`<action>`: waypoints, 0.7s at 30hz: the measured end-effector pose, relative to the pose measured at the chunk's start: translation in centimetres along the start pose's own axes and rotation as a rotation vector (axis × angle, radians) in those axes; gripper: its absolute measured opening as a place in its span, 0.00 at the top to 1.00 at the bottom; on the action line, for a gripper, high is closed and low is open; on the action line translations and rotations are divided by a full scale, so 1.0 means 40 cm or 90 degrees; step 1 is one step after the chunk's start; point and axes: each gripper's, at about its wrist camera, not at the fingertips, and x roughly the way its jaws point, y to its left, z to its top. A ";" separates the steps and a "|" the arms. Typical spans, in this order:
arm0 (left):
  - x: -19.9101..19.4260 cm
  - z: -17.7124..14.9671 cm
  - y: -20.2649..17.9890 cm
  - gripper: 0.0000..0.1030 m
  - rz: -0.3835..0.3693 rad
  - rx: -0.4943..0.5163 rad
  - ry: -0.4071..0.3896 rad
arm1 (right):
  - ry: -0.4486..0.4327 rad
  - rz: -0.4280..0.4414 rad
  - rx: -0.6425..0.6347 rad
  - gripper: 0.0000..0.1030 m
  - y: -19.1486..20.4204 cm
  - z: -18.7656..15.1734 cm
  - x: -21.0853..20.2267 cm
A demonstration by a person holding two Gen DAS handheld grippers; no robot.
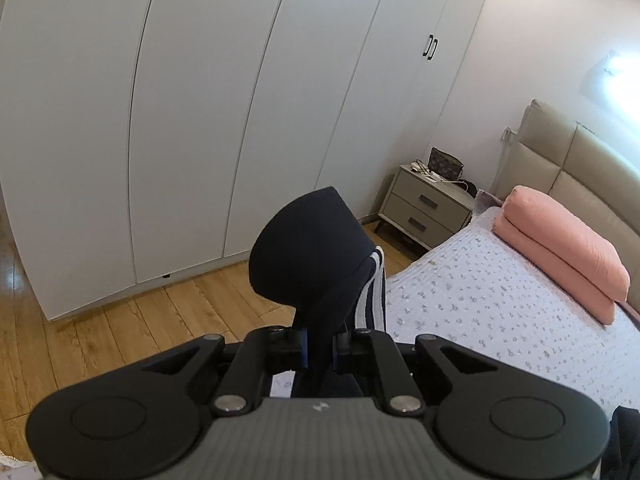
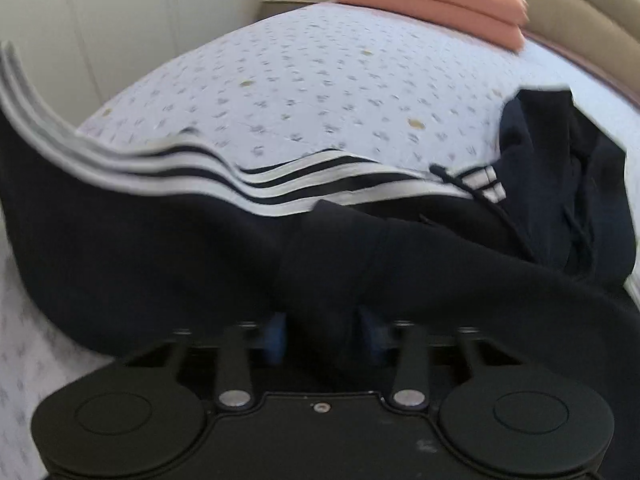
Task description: Fold large clothes
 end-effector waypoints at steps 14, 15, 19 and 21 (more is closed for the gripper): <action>-0.055 -0.056 -0.088 0.89 -0.067 0.054 0.016 | -0.050 0.074 0.127 0.47 -0.112 0.014 -0.090; -0.065 -0.062 -0.110 0.89 -0.077 0.064 0.016 | -0.064 0.043 0.124 0.51 -0.127 0.002 -0.115; -0.111 -0.094 -0.204 0.89 -0.126 0.100 0.016 | -0.019 -0.069 0.121 0.88 -0.182 -0.054 -0.088; -0.135 -0.118 -0.261 0.89 -0.154 0.119 0.022 | 0.042 -0.047 0.101 0.92 -0.198 -0.080 -0.019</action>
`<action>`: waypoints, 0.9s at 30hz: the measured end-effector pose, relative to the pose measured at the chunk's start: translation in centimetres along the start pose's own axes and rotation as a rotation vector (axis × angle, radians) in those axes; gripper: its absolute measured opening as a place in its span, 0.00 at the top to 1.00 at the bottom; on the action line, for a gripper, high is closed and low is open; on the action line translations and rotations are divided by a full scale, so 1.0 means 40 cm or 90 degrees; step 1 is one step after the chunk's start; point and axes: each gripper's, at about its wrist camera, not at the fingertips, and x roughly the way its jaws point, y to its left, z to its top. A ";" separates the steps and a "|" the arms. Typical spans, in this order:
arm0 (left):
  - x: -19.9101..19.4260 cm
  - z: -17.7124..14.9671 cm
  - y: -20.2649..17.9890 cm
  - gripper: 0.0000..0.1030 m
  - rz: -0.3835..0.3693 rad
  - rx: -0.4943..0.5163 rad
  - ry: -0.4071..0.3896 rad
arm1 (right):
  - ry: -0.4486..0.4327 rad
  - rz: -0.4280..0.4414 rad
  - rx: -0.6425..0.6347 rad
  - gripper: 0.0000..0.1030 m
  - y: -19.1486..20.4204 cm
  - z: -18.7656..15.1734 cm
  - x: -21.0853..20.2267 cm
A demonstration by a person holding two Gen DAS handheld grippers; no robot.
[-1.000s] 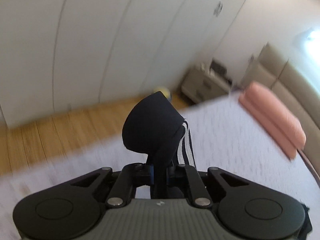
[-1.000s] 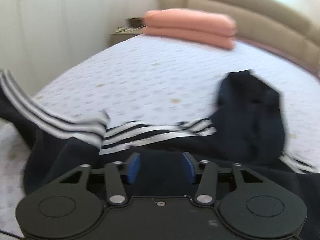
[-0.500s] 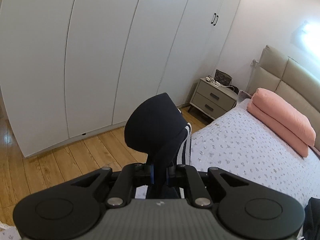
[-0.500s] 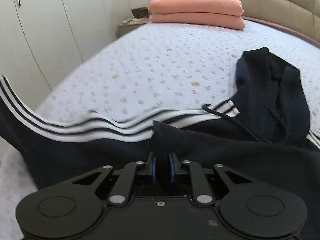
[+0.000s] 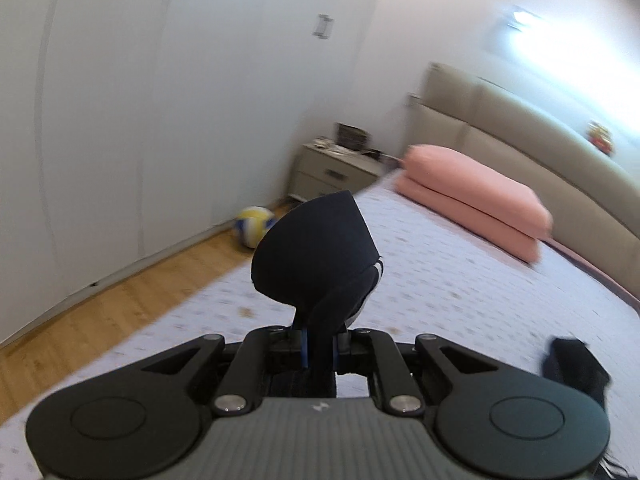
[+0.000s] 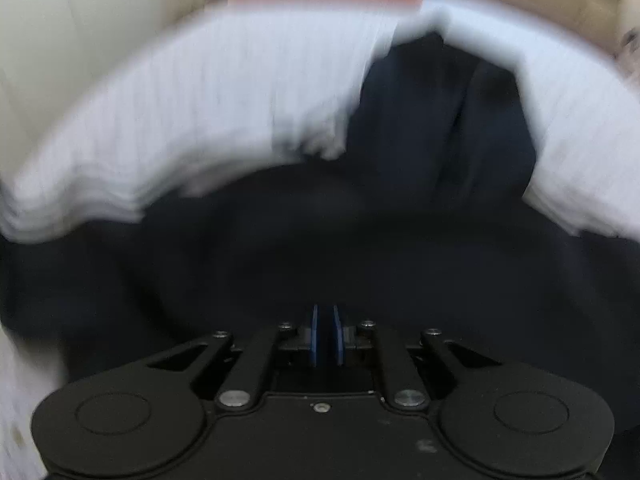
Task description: Fold large clothes
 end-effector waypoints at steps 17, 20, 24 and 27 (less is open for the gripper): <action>-0.144 -0.281 -0.727 0.89 -0.348 0.134 0.064 | -0.079 -0.008 0.150 0.86 -0.403 -0.140 -0.309; -0.154 -0.391 -0.854 0.73 -0.409 0.191 0.103 | -0.087 -0.031 0.175 0.85 -0.482 -0.168 -0.335; -0.138 -0.581 -0.914 0.51 -0.417 0.278 0.225 | -0.082 -0.045 0.199 0.77 -0.563 -0.194 -0.338; -0.136 -0.651 -0.841 0.51 -0.373 0.292 0.283 | -0.082 -0.012 0.218 0.42 -0.596 -0.196 -0.323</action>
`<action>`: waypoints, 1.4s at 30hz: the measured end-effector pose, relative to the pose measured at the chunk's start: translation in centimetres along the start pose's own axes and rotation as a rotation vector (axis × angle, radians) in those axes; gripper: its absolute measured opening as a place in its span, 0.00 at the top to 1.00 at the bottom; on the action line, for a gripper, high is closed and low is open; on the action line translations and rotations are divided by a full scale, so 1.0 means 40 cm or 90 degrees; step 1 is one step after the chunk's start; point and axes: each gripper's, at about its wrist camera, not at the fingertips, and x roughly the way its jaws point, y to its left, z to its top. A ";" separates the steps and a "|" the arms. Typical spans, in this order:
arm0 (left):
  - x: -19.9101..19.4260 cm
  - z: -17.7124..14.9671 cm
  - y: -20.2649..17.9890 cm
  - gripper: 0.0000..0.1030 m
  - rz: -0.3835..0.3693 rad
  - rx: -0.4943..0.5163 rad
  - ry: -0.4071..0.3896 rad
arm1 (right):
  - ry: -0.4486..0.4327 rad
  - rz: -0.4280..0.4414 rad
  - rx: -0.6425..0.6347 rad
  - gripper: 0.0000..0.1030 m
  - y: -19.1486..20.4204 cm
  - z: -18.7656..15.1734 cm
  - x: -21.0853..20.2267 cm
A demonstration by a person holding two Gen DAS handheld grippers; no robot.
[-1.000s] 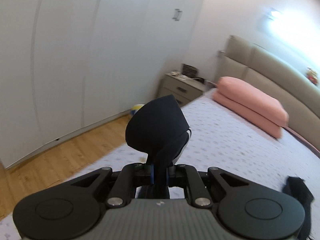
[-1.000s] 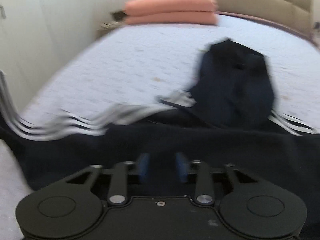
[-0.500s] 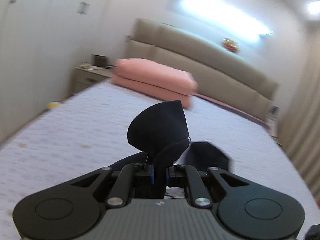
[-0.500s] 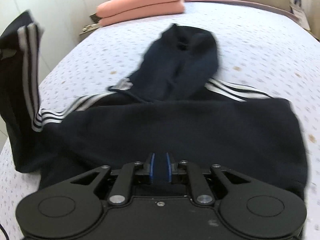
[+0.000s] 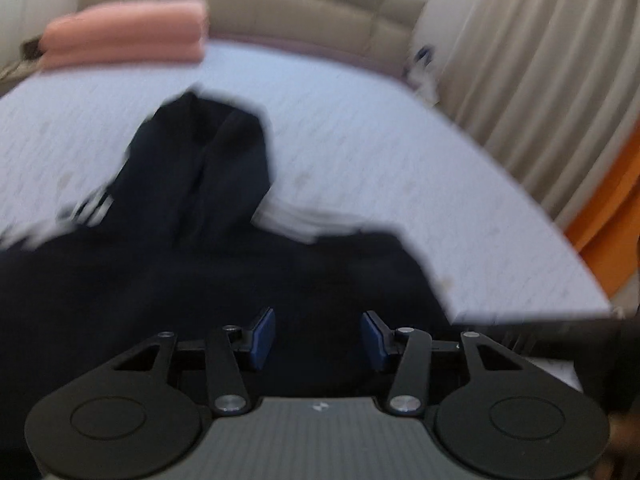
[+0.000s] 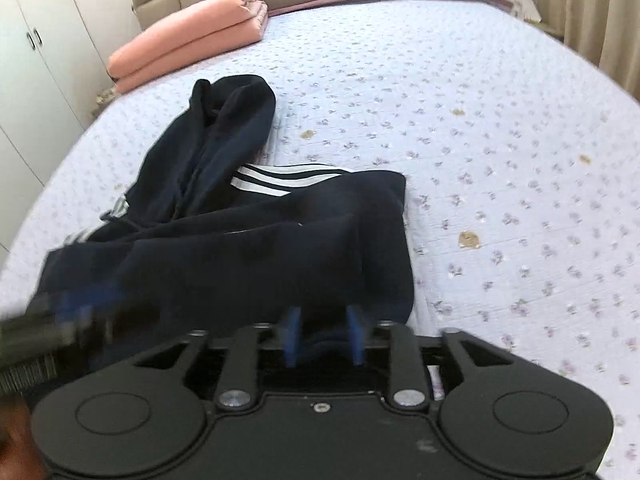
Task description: Fold large clothes
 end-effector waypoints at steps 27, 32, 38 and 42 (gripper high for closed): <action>-0.061 0.079 0.219 0.55 0.163 -0.041 -0.037 | -0.101 -0.057 -0.074 0.90 0.075 0.120 -0.026; 0.032 0.076 0.279 0.53 0.262 -0.050 0.059 | 0.014 -0.113 -0.075 0.64 0.027 0.107 0.091; 0.004 0.069 0.305 0.57 0.241 -0.022 0.038 | -0.013 -0.144 -0.055 0.35 -0.005 0.114 0.047; -0.069 0.105 0.311 0.58 0.176 -0.054 -0.013 | -0.057 -0.104 -0.111 0.53 0.064 0.126 -0.009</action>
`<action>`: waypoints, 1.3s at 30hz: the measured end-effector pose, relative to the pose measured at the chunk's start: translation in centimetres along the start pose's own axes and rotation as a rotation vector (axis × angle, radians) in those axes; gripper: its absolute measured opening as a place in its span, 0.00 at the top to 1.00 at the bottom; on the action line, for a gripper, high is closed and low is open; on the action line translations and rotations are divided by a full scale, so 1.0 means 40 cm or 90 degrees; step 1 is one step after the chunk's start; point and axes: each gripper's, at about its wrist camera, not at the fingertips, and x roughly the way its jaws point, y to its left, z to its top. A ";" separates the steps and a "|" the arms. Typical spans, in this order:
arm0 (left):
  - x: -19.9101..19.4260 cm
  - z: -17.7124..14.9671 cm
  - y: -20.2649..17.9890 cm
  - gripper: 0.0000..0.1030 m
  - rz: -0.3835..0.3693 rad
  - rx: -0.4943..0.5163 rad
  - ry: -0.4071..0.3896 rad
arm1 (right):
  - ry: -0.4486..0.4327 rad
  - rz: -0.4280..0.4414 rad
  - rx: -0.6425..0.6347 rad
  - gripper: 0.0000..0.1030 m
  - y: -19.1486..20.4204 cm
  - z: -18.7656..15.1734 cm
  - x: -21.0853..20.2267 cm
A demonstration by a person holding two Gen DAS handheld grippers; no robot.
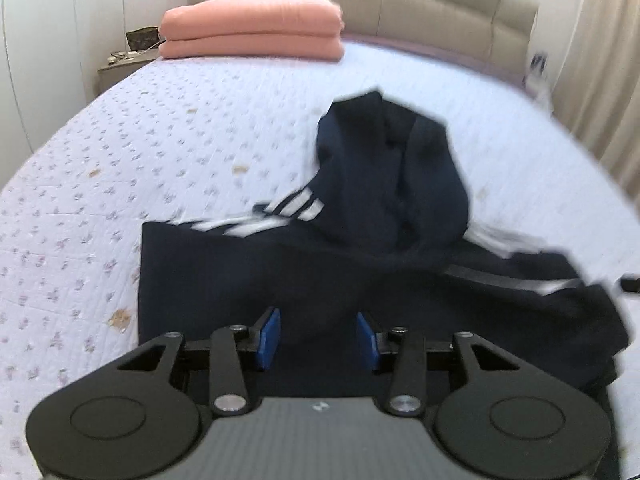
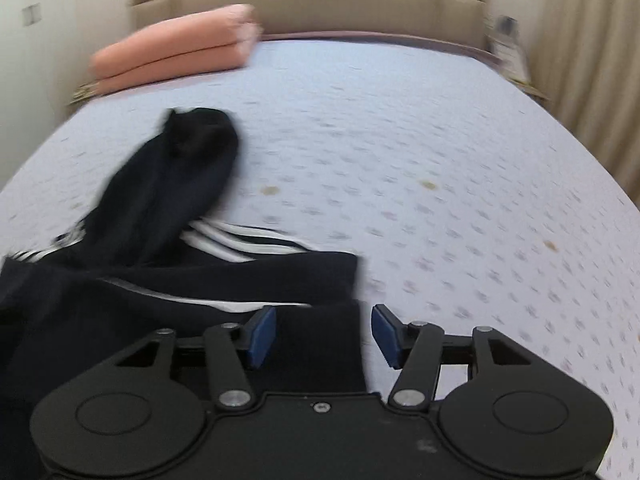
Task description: Fold large clothes
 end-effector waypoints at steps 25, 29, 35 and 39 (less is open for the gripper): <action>0.408 0.508 -0.053 0.47 -0.151 0.006 -0.063 | -0.093 0.128 -0.003 0.62 0.209 0.332 0.347; 0.565 0.571 -0.085 0.40 -0.154 -0.026 -0.024 | -0.086 0.115 0.017 0.57 0.231 0.382 0.456; 0.704 0.568 -0.103 0.89 -0.102 0.016 0.035 | -0.082 0.107 0.010 0.29 0.266 0.420 0.529; 0.648 0.540 -0.033 0.91 -0.110 0.011 -0.027 | -0.081 0.084 -0.005 0.27 0.323 0.433 0.568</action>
